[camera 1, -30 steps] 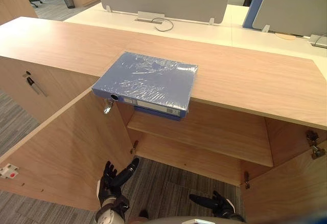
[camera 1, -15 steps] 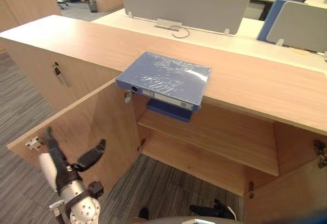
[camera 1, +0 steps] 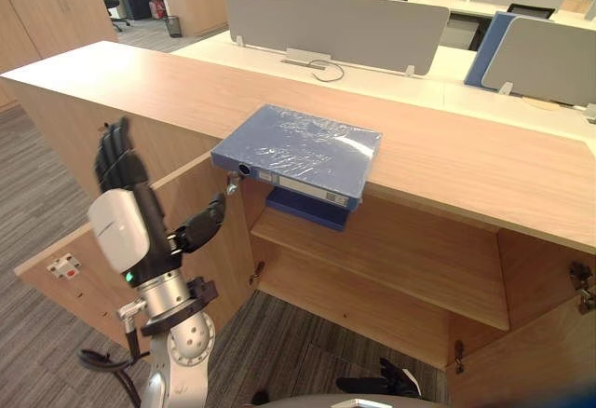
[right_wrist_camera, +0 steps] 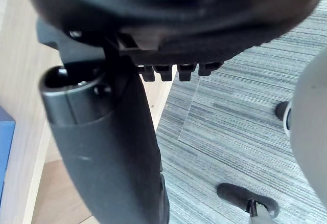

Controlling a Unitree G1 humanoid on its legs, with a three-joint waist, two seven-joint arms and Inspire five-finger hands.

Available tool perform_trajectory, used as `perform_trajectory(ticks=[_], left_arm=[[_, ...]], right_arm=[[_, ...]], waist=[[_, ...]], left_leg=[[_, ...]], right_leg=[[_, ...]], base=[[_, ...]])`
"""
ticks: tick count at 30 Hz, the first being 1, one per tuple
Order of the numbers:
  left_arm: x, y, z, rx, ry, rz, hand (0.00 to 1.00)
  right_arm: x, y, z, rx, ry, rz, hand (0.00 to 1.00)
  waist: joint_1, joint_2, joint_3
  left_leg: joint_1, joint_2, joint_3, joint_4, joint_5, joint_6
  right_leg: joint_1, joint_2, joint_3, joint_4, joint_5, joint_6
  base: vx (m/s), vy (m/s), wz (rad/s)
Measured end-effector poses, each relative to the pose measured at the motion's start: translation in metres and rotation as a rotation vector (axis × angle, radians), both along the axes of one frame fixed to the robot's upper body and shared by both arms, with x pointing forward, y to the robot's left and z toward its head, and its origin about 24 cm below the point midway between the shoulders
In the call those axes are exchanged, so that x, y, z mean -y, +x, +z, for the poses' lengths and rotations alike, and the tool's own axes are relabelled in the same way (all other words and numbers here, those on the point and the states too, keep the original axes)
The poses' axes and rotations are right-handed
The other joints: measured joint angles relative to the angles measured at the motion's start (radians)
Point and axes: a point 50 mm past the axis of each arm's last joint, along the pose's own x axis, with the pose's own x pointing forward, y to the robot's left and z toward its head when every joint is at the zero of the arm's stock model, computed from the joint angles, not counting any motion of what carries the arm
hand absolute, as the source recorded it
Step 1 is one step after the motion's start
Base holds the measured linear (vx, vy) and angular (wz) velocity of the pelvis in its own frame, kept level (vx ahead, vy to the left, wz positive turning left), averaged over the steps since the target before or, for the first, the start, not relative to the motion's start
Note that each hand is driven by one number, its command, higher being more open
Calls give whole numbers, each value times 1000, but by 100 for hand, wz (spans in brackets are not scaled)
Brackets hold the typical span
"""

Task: Walk over to the cabinet, pick up the folder, carry it to the office cabinet, place the folder inside the office cabinet, then close the office cabinet door

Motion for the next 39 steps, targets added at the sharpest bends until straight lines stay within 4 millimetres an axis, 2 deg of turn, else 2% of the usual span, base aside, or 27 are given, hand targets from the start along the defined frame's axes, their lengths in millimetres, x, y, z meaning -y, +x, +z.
perform_trajectory(ticks=[2, 6, 11, 15, 25, 39], left_arm=[[2, 6, -1, -16, 40, -24, 100], [-6, 19, -28, -174, 149, -60, 100], [-20, 21, -44, -293, 235, -70, 100], [-33, 24, -49, -354, 311, -67, 100], [-57, 40, -40, -376, 431, -15, 100], [-59, 60, -26, -329, 510, 29, 100]], right_arm=[[2, 2, 0, -5, -5, 4, 100], [9, 5, 0, -7, -19, 13, 100], [12, 4, 0, -12, -26, 16, 100], [15, 3, 0, -16, -29, 18, 100], [17, 4, 0, -13, -30, 32, 100], [18, 8, 1, 2, -36, 39, 100]], waist=[[-3, 8, -2], [-18, 24, -2], [-32, 19, 8], [-50, 17, 16], [-54, 19, 27], [-74, 29, 35]], left_leg=[[0, 7, 9, 0, 1, -1], [5, 16, 10, -1, 0, -1], [9, 24, 19, -2, -3, -4], [14, 26, 29, -6, -5, -6], [24, 32, 51, -5, -11, -15], [40, 36, 86, -6, -21, -12]], right_leg=[[-2, 8, 12, -7, 3, -5], [0, 24, 25, -14, 5, -16], [-4, 26, 41, -19, 8, -22], [-4, 26, 54, -23, 13, -24], [-2, 34, 81, -36, 20, -25], [-4, 35, 124, -52, 36, -28]], base=[[16, -44, -14], [11, -51, -8], [-15, -5, -9], [-45, 19, -10], [-19, 7, -7], [-12, 13, -10]])
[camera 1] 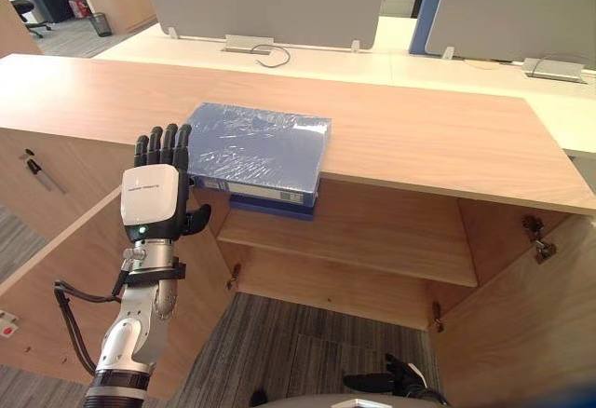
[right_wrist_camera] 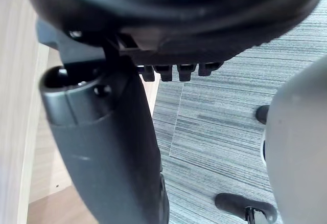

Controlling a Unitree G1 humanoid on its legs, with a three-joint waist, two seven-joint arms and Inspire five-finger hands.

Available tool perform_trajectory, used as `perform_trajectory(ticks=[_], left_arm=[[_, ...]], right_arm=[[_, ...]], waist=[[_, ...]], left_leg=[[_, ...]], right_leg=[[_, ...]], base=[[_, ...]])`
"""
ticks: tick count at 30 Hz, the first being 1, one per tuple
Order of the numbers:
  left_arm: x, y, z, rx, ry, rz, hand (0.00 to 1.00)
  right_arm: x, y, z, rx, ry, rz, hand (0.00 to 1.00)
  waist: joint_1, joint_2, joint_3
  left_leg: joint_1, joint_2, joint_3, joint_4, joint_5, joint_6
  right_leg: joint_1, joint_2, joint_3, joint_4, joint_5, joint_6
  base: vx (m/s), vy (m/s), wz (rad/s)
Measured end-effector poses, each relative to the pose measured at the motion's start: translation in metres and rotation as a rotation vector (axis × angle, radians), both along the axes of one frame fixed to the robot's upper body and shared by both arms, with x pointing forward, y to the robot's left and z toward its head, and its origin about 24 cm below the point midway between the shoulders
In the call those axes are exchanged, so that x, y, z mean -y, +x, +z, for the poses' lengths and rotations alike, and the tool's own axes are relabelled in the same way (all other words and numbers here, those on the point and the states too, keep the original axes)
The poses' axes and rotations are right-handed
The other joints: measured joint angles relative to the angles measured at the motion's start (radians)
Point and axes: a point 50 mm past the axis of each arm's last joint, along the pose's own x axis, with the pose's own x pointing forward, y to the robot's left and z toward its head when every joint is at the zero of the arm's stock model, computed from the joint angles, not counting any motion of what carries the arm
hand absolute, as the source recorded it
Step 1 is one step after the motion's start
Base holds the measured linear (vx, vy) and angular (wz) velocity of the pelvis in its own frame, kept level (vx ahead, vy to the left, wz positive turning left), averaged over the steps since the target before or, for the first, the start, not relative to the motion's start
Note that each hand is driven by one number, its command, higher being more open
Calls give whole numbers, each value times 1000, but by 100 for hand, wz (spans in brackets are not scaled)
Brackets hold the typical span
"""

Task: Walk over to the cabinet, pick up the folder, carry it to the office cabinet, place the folder inside the office cabinet, then close the office cabinet door

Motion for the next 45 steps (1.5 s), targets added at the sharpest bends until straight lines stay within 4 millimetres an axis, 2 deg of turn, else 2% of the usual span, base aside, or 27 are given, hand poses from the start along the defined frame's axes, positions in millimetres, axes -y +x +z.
perform_trajectory(ticks=[7, 11, 12, 20, 26, 31, 33, 38, 41, 45], left_arm=[[3, 12, -9, -53, 27, -30, 100], [8, 23, -3, -42, 58, -60, 100], [10, 27, 1, -34, 70, -71, 0], [18, 41, 6, -30, 88, -107, 0], [23, 45, 32, 111, 127, -143, 0], [44, 34, 47, 194, 86, -218, 0], [64, 18, 50, 246, -25, -293, 0], [93, -9, 46, 272, -374, -412, 0], [97, -21, 50, 276, -641, -498, 0], [88, -28, 42, 232, -1094, -576, 0]], right_arm=[[0, 2, 1, 10, -1, 1, 100], [0, 4, 2, 20, -4, 0, 100], [1, 4, 2, 23, -5, 0, 100], [2, 6, 3, 34, -7, -6, 100], [7, 4, 2, 28, -13, -37, 100], [8, 4, 3, 30, -19, -43, 100], [9, 4, 2, 25, -22, -45, 100], [9, 3, 1, 7, -31, -49, 100], [10, 2, 1, -4, -32, -53, 100], [11, 1, 0, -18, -27, -55, 100]], waist=[[-13, 0, 2], [-26, 3, 3], [-27, 3, 3], [-40, 6, 5], [-40, 10, 4], [-46, 15, 4], [-45, 15, 4], [-45, 17, 2], [-42, 19, 0], [-35, 19, -4]], left_leg=[[1, 0, 7, 1, -2, -2], [1, 0, 12, 4, -3, -2], [1, 1, 16, 4, -3, -2], [8, 4, 40, 4, -3, -2], [10, 5, 40, 4, -3, -2], [11, 3, 40, 2, -3, -1], [12, 3, 40, 4, -3, -1], [16, 5, 40, 4, -3, -1], [15, 6, 40, 4, -3, -1], [14, 6, 40, 4, -3, -1]], right_leg=[[-2, -1, 7, -5, 2, 3], [-4, 0, 13, -5, 3, 2], [-7, 0, 18, -4, 4, 1], [-17, -1, 49, -4, 14, -1], [-17, -1, 51, -4, 19, 2], [-17, -2, 54, -7, 24, 4], [-14, -2, 54, -10, 24, 4], [-9, 0, 55, -11, 25, 3], [-9, 0, 56, -9, 25, 3], [-12, 0, 57, -4, 25, 3]], base=[[-5, 6, -2], [-2, 5, -3], [-4, 12, -11], [-15, 22, -12], [-28, 20, -2], [-17, 14, -1], [0, 0, 0], [0, 0, 0], [0, 0, 0], [0, 0, 0]])
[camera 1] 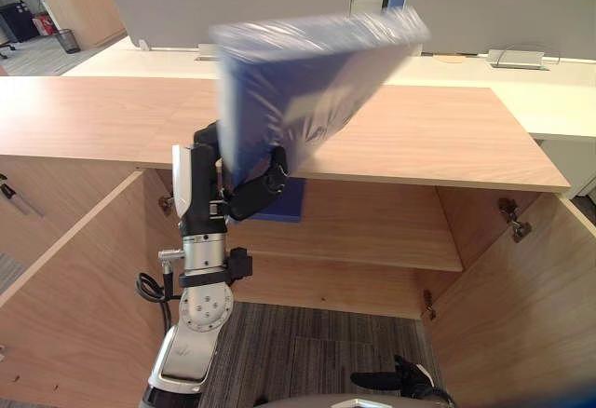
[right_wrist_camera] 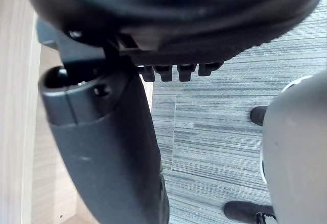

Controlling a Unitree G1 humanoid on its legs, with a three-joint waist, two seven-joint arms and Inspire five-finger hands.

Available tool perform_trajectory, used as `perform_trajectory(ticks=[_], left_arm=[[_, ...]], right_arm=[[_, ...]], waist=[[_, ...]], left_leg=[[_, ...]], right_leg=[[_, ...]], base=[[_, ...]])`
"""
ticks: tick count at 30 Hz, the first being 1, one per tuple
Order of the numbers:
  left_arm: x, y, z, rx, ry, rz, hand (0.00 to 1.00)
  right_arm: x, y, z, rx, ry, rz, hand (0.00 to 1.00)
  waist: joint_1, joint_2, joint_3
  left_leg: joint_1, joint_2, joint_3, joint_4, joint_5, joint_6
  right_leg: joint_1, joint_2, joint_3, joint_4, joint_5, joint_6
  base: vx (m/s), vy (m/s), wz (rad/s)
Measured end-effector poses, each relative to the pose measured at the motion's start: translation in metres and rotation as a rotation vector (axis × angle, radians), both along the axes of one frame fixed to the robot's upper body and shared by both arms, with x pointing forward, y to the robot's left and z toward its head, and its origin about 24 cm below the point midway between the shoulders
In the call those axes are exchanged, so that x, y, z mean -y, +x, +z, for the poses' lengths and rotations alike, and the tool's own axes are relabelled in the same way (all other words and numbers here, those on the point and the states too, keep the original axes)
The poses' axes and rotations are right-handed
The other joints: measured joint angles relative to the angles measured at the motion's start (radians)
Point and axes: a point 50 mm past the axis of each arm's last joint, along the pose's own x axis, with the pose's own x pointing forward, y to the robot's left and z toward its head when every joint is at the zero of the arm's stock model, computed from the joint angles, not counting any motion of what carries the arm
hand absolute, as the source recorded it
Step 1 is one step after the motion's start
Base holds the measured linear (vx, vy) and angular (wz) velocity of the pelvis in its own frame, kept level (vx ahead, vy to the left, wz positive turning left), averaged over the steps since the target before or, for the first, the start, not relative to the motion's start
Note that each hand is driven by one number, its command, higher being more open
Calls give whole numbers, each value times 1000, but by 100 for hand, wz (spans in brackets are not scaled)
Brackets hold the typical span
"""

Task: Walk over to the cabinet, pick up the folder, carry it to the office cabinet, place the folder inside the office cabinet, then close the office cabinet door

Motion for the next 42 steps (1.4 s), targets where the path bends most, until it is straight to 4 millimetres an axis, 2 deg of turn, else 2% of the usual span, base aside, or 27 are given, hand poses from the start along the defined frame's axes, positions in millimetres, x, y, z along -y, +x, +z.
perform_trajectory(ticks=[4, 6, 8, 9, 10, 12, 13, 15, 16, 18, 19, 21, 24, 27, 30, 36, 42], left_arm=[[-12, -12, -17, -83, -331, -42, 0], [-26, -27, -27, -109, -494, 14, 0], [-31, -34, -32, -118, -569, 35, 0], [-34, -40, -33, -116, -618, 54, 0], [-35, -41, -33, -116, -628, 54, 0], [-36, -51, -35, -123, -678, 42, 0], [-35, -53, -35, -124, -689, 35, 0], [-30, -56, -37, -133, -723, 10, 0], [-30, -57, -38, -135, -730, 5, 0], [-26, -57, -39, -146, -736, -19, 0], [-26, -57, -39, -146, -734, -23, 0], [-25, -57, -39, -143, -740, -42, 0], [-28, -57, -39, -139, -729, -48, 0], [-29, -56, -37, -130, -716, -63, 0], [-32, -52, -35, -113, -684, -78, 0], [-30, -42, -30, -88, -634, -119, 0], [-27, -39, -25, -99, -494, -162, 0]], right_arm=[[0, -2, 4, 40, 26, -36, 100], [0, 0, 17, 149, 26, -58, 100], [1, 5, 30, 242, 36, -111, 100], [4, 15, 49, 361, 40, -178, 100], [5, 17, 53, 388, 38, -193, 100], [10, 39, 92, 608, 8, -312, 100], [11, 44, 102, 665, -4, -334, 100], [17, 61, 144, 879, -32, -401, 100], [18, 64, 154, 928, -45, -411, 100], [25, 70, 189, 1088, -90, -444, 100], [26, 70, 197, 1124, -100, -452, 100], [31, 71, 224, 1240, -192, -455, 100], [32, 79, 249, 1361, -224, -443, 100], [29, 91, 265, 1458, -185, -406, 100], [17, 109, 286, 1571, -113, -281, 100], [-1, 131, 321, 1726, -37, -24, 100], [-6, 148, 332, 1756, 37, 88, 100]], waist=[[5, -11, -12], [0, -17, -11], [-3, -21, -11], [-6, -23, -10], [-6, -23, -10], [-11, -27, -12], [-11, -27, -12], [-12, -28, -12], [-12, -29, -13], [-12, -33, -18], [-12, -33, -19], [-12, -32, -22], [-20, -31, -23], [-20, -27, -26], [-16, -19, -31], [-4, -19, -31], [-2, -18, -31]], left_leg=[[-15, 1, 0, 0, 0, 0], [-18, 1, 1, 1, 0, 0], [-17, 1, 1, 1, 0, 0], [-16, 1, 3, 1, 0, 0], [-15, 1, 4, 1, 0, 0], [-5, 3, 16, 1, -4, 4], [-3, 4, 20, 1, -5, 6], [2, 5, 27, 0, -7, 8], [2, 5, 27, 0, -7, 8], [0, 6, 30, 1, -7, 8], [-1, 6, 30, 1, -7, 8], [-3, 6, 30, 1, -7, 7], [-5, 6, 33, 1, -8, 6], [-10, 6, 34, 1, -8, 6], [-14, 6, 34, 1, -8, 6], [-4, 5, 27, 1, -8, 6], [-3, 3, 24, 1, -5, 9]], right_leg=[[-17, 1, 1, 2, 0, 0], [-19, 1, 1, 4, 0, 0], [-19, 0, 1, 5, 0, 0], [-21, 0, 4, 8, 0, 0], [-21, 0, 4, 9, 0, 0], [-21, -1, 15, 15, 0, 0], [-22, -1, 20, 17, 0, 0], [-25, -2, 27, 24, -1, 1], [-26, -2, 28, 25, -2, 2], [-33, -2, 31, 29, -3, 4], [-34, -2, 31, 29, -3, 4], [-36, -2, 31, 29, -3, 4], [-39, -1, 34, 26, -3, 5], [-44, 0, 36, 27, -3, 5], [-48, 0, 37, 29, -3, 5], [-33, -1, 33, 30, -4, 8], [-32, -2, 30, 31, -4, 8]], base=[[0, 0, 0], [0, 0, 0], [0, 0, 0], [0, 0, 0], [-27, 22, -6], [-51, 32, -12], [-51, 31, -17], [-49, 24, -11], [-56, 26, -5], [-30, 18, -4], [0, 0, 0], [0, 0, 0], [2, 5, -1], [1, 5, -1], [0, 0, 0], [-3, 11, 3], [0, 0, 0]])
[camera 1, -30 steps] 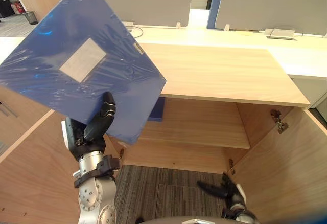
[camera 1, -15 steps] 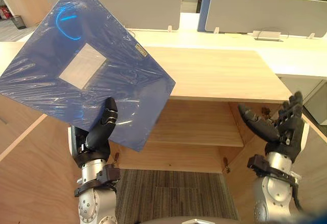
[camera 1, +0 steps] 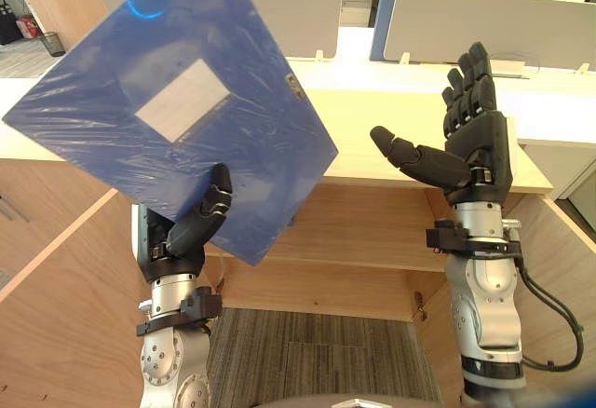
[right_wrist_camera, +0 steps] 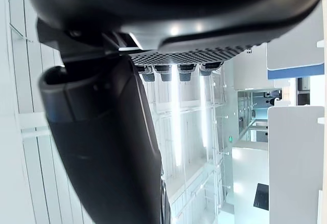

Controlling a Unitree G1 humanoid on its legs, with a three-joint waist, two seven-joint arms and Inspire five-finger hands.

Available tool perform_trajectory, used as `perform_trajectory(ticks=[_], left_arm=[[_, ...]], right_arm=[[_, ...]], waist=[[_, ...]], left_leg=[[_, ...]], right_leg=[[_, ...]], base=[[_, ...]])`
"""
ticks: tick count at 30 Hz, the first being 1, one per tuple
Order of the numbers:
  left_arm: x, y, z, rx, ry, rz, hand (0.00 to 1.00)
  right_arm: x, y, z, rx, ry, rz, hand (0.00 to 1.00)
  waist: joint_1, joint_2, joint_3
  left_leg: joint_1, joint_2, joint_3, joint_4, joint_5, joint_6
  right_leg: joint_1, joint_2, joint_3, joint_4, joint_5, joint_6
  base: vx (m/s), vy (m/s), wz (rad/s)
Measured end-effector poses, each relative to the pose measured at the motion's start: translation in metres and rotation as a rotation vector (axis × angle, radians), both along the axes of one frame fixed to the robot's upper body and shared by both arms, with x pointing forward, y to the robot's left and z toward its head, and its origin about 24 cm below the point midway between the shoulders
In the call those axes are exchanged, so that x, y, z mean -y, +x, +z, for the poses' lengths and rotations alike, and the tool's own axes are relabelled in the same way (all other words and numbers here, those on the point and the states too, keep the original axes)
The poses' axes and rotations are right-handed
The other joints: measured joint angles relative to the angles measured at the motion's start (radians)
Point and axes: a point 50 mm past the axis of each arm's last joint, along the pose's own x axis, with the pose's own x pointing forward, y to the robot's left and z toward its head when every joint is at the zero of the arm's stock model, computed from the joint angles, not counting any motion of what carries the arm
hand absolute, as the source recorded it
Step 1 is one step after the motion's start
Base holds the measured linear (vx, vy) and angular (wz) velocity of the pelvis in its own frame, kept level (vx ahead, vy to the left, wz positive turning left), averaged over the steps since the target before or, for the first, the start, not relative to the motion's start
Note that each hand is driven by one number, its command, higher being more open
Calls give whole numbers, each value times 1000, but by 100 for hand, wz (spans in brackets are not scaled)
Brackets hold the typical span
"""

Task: Walk over to the cabinet, pick up the folder, carry it to the office cabinet, place the folder inside the office cabinet, then close the office cabinet door

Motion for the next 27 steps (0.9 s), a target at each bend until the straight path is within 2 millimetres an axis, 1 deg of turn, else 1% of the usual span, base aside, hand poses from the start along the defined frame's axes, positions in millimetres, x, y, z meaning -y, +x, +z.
perform_trajectory(ticks=[5, 8, 15, 21, 24, 25, 27], left_arm=[[3, 9, 12, 49, 155, -73, 0], [9, 15, 21, 96, 242, -145, 0], [4, 17, 28, 118, 316, -168, 0], [0, 23, 30, 129, 327, -176, 0], [0, 24, 30, 128, 335, -188, 0], [-1, 24, 31, 127, 347, -198, 0], [0, 25, 32, 129, 373, -214, 0]], right_arm=[[-2, 20, 6, -14, -35, 127, 100], [-9, 29, 13, -10, -52, 236, 100], [-16, 45, 31, -5, -171, 381, 100], [-23, 60, 50, -1, -257, 458, 100], [-27, 63, 55, -8, -288, 507, 100], [-30, 64, 58, -11, -311, 537, 0], [-36, 66, 60, -27, -339, 602, 0]], waist=[[1, 2, -2], [2, 6, -4], [0, 10, -6], [3, 10, -7], [3, 10, -7], [3, 10, -7], [4, 10, -7]], left_leg=[[0, -1, -3, 0, 2, 2], [0, -1, -4, 0, 2, 3], [3, -1, -4, 0, 3, 4], [10, -3, -4, 0, 4, 5], [10, -4, -4, 0, 5, 5], [10, -4, -4, 0, 5, 5], [9, -4, -4, 0, 5, 5]], right_leg=[[1, 0, -2, 1, 0, 0], [2, 0, -3, 1, 1, 1], [3, 0, -3, 1, 2, 1], [10, -2, -4, 1, 3, 2], [10, -2, -4, 0, 3, 2], [10, -2, -4, 0, 3, 2], [10, -2, -4, -2, 4, 2]], base=[[0, 0, 0], [0, 0, 0], [0, 0, 0], [0, 0, 0], [0, 0, 0], [0, 0, 0], [0, 0, 0]])
